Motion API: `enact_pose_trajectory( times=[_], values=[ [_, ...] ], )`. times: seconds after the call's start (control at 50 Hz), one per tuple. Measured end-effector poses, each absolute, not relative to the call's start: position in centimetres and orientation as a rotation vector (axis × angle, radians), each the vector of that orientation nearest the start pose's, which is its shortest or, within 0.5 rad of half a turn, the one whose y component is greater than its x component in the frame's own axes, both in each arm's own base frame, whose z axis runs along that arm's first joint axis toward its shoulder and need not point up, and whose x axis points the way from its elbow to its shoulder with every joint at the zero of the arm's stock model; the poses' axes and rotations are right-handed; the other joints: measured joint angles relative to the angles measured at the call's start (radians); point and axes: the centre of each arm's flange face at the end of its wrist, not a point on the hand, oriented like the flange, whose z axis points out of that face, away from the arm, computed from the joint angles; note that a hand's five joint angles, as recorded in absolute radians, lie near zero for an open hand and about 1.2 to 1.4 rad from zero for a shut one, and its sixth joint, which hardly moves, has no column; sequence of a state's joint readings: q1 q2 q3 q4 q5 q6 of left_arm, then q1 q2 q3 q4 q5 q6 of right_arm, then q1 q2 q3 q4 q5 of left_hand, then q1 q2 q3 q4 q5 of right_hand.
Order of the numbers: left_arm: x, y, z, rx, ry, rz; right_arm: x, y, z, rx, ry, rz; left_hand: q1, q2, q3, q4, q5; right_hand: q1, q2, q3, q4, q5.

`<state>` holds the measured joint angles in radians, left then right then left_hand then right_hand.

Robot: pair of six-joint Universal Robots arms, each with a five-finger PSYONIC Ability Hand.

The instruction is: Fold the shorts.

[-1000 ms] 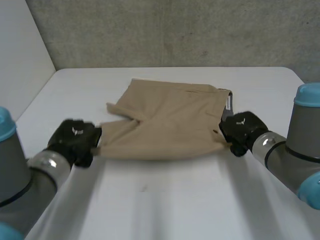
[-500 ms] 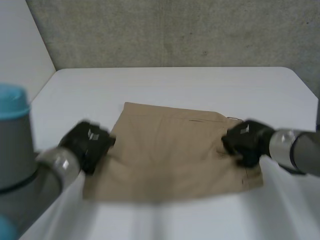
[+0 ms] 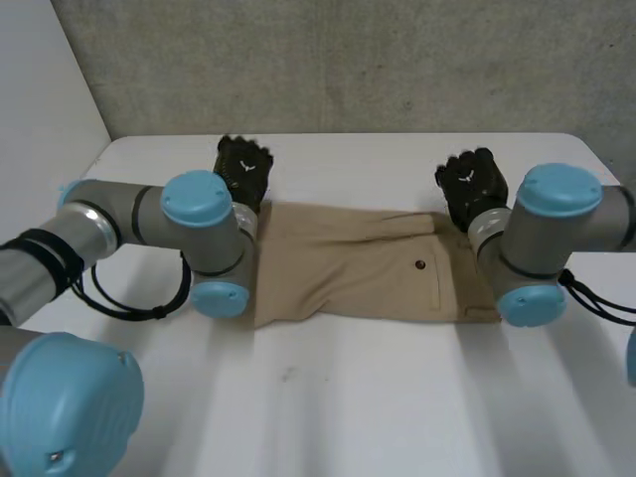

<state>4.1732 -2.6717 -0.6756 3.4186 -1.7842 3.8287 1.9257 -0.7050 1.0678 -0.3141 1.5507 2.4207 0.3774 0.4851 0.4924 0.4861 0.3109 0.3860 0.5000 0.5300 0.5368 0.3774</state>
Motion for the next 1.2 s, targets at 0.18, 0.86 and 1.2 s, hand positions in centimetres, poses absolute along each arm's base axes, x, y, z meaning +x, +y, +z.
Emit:
enact_pose_trajectory(
  times=[0.18,0.86,1.2],
  values=[
    [-38.2,-36.5,16.4,1.002,1.674,-2.224,28.7,-38.8,18.0,-1.106,2.029,-2.435,-0.181,-0.28,-0.272,-0.278,-0.264,-0.181,-0.277,-0.318,-0.298,-0.305],
    [-28.8,-27.0,15.6,0.902,2.175,-1.989,22.2,-30.7,12.1,-0.883,2.382,-1.835,-0.181,-0.281,-0.272,-0.278,-0.264,0.534,0.674,0.628,0.645,0.536],
    [-28.5,-26.4,19.3,0.862,2.107,-2.093,18.5,-34.0,17.9,-1.459,2.423,-2.195,-0.181,-0.281,-0.272,-0.278,-0.264,0.576,0.676,0.648,0.655,0.579]
  ],
)
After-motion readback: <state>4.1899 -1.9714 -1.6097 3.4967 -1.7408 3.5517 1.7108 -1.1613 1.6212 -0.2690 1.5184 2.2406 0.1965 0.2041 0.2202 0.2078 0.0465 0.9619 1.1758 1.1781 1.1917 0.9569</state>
